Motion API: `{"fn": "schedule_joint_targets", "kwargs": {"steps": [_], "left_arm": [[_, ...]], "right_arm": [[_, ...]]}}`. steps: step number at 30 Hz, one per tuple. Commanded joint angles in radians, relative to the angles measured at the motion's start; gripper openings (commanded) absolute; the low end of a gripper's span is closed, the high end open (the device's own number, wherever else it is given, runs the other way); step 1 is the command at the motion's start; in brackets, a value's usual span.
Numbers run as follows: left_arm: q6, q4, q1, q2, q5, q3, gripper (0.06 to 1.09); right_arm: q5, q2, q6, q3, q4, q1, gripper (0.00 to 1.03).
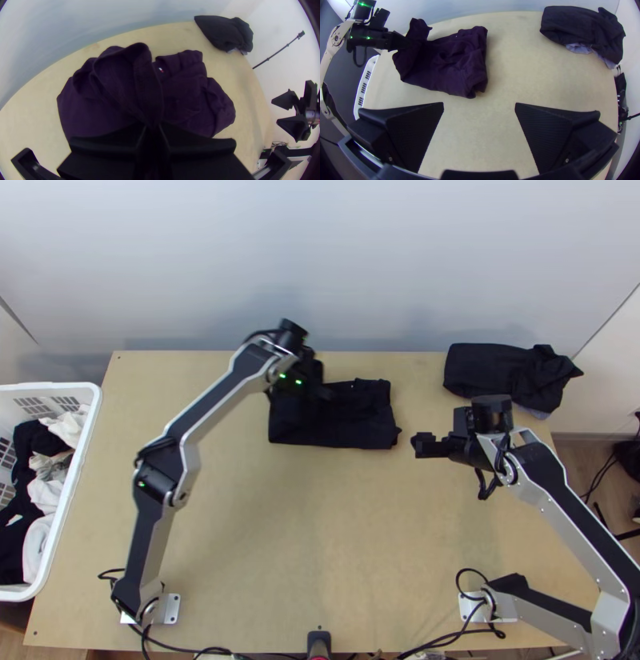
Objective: Fold the t-shirt
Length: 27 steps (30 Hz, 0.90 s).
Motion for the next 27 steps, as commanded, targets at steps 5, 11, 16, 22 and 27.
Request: {"fn": "schedule_joint_targets", "kwargs": {"steps": [5, 11, 16, 22, 27], "left_arm": [[-0.013, 0.151, -0.154, 0.086, -0.022, 0.071, 0.09], [-0.019, 0.282, -0.22, 0.115, -0.019, 0.081, 0.09], [-0.021, 0.386, -0.253, 0.184, -0.026, 0.103, 0.3], [-0.047, 0.429, -0.254, 0.195, -0.04, 0.109, 1.04], [-0.064, 0.452, -0.242, 0.154, -0.095, 0.11, 1.04]], "right_arm": [[0.001, -0.059, 0.02, -0.094, 0.042, -0.029, 0.99], [0.001, -0.075, 0.02, -0.124, 0.055, -0.033, 0.99], [-0.001, -0.079, 0.027, -0.143, 0.058, -0.039, 0.99], [-0.001, -0.082, 0.027, -0.173, 0.062, -0.036, 0.99], [-0.001, -0.078, 0.046, -0.213, 0.111, 0.001, 0.99]]}}
